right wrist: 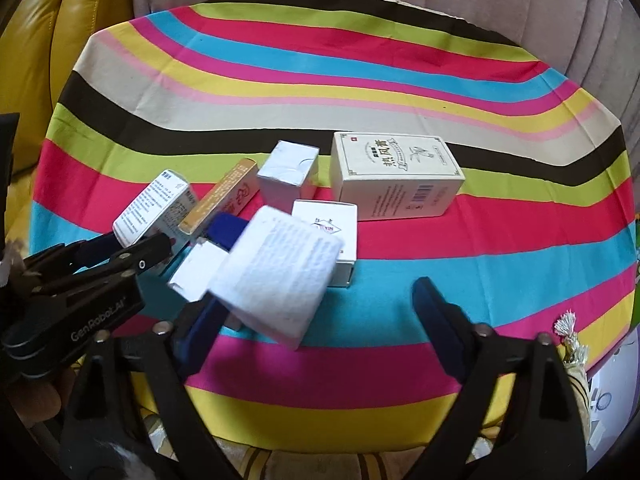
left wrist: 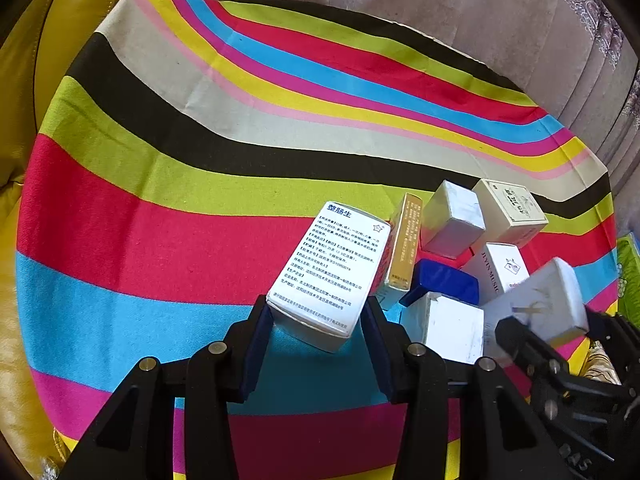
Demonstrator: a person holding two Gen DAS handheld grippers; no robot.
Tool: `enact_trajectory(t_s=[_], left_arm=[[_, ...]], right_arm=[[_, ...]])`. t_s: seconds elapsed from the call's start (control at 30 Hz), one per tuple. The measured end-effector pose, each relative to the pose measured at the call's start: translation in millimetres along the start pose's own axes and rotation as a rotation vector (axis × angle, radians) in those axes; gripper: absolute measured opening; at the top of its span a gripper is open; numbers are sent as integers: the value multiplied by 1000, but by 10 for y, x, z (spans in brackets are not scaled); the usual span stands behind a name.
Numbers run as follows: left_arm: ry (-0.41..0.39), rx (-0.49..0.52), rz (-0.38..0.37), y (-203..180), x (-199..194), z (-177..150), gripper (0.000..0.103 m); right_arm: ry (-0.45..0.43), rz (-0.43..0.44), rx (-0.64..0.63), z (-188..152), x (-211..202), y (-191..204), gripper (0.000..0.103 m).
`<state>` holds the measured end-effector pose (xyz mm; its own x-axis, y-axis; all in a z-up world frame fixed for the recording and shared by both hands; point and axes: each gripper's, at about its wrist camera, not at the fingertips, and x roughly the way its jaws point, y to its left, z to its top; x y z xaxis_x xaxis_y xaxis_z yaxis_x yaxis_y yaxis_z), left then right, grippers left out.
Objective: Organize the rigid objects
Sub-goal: 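Grasp a white printed medicine box with the left tool while the right grasps another white box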
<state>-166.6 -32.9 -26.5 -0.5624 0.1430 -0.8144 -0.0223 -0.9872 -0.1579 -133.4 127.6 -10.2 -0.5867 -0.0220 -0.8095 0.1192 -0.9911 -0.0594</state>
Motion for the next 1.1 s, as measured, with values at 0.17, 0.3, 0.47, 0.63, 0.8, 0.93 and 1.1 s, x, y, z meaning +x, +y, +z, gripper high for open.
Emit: enact_trajectory(t_s=[0.17,0.3,0.47,0.63,0.8,0.93,1.1], left_arm=[[-15,-42,7,70,-115,-68,46],[-43,-82,12,134,-219,-92,46],[-89,-135,17,199,-409,-153,46],[-129,-164,12,215,-598,-247,46],[-174,-163,-15,103,-810,-342,46],[-185,-142,-79,-124,-923,-404,46],[-168,-73,-153,-512,-967,-471,46]], right_arm=[[28,20,-6,-50,56,-1,44],[7,32,-4,-75,-7,-30,44],[-14,20,2,-121,-134,-77,44],[-16,9,9,-160,-242,-142,44],[-28,-14,-2,-247,-420,-246,44],[-31,-37,1,-313,-566,-392,44],[-23,-86,33,-426,-731,-758,44]])
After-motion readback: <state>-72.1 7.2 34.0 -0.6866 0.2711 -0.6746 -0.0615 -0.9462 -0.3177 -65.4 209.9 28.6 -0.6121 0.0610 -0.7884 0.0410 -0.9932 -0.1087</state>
